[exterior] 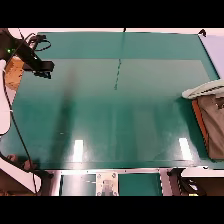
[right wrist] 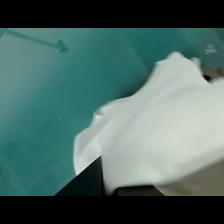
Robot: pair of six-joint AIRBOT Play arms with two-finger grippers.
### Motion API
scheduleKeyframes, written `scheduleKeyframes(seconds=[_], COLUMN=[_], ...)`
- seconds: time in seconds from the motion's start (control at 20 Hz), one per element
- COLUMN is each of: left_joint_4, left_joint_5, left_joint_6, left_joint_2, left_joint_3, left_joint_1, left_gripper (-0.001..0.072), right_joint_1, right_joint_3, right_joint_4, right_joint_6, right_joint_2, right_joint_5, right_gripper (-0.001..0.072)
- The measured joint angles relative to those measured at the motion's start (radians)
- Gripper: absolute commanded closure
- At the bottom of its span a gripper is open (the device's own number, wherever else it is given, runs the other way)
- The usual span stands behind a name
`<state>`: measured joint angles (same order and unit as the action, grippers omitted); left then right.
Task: Fold the shirts.
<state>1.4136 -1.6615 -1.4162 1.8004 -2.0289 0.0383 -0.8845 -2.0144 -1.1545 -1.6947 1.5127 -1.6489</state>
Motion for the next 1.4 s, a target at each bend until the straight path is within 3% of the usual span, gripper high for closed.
scheduleKeyframes(seconds=[0.45, 0.7, 1.0, 1.25, 1.3, 1.35, 1.4], left_joint_4=[-0.027, -0.03, -0.032, -0.034, -0.034, -0.034, -0.034], left_joint_5=[0.0, 0.0, 0.0, 0.0, 0.0, 0.001, 0.001], left_joint_6=[0.0, 0.0, 0.002, 0.003, 0.003, 0.003, 0.003], left_joint_2=[0.0, 0.0, 0.0, 0.0, 0.0, 0.0, 0.0], left_joint_3=[0.0, 0.0, 0.0, 0.0, 0.0, 0.0, 0.0], left_joint_1=[0.0, 0.0, 0.0, 0.0, 0.0, 0.0, 0.0], left_gripper=[0.0684, 0.0684, 0.0684, 0.0684, 0.0684, 0.0684, 0.0684], right_joint_1=[-0.094, -0.102, -0.103, -0.103, -0.103, -0.103, -0.103], right_joint_3=[0.0, 0.024, 0.264, 0.528, 0.573, 0.618, 0.654], right_joint_4=[-0.083, -0.205, -0.419, -0.574, -0.588, -0.601, -0.611], right_joint_6=[0.051, 0.054, 0.054, 0.056, 0.056, 0.056, 0.057], right_joint_2=[-0.092, -0.125, -0.197, -0.221, -0.222, -0.224, -0.224], right_joint_5=[0.005, -0.109, -0.174, -0.137, -0.113, -0.084, -0.061], right_gripper=[0.0695, 0.0695, 0.0694, 0.0692, 0.0609, 0.0388, 0.0223])
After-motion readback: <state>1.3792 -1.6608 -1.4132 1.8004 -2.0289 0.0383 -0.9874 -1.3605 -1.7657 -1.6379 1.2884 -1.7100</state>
